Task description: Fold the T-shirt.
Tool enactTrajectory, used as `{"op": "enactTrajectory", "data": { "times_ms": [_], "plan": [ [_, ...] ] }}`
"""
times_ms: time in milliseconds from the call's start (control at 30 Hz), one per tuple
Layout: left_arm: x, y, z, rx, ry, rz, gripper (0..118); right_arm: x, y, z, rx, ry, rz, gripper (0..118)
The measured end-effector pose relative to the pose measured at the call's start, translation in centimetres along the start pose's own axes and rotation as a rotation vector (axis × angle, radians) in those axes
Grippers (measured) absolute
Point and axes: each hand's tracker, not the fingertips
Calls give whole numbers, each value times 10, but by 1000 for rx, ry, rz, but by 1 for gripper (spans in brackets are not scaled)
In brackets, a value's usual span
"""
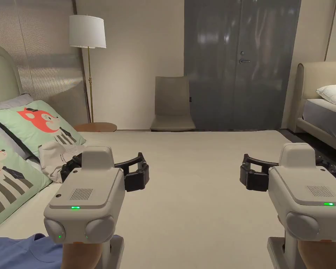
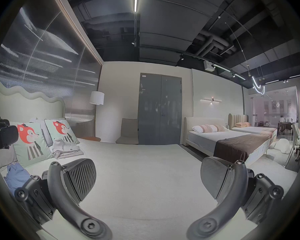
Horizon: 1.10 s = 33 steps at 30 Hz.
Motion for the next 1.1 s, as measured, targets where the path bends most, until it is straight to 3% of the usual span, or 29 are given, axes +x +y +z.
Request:
{"op": "enactTrajectory", "data": {
  "times_ms": [1100],
  "plan": [
    [-2, -1, 6, -2, 0, 0, 111, 1, -1, 3, -5, 5, -4, 118]
  ]
}}
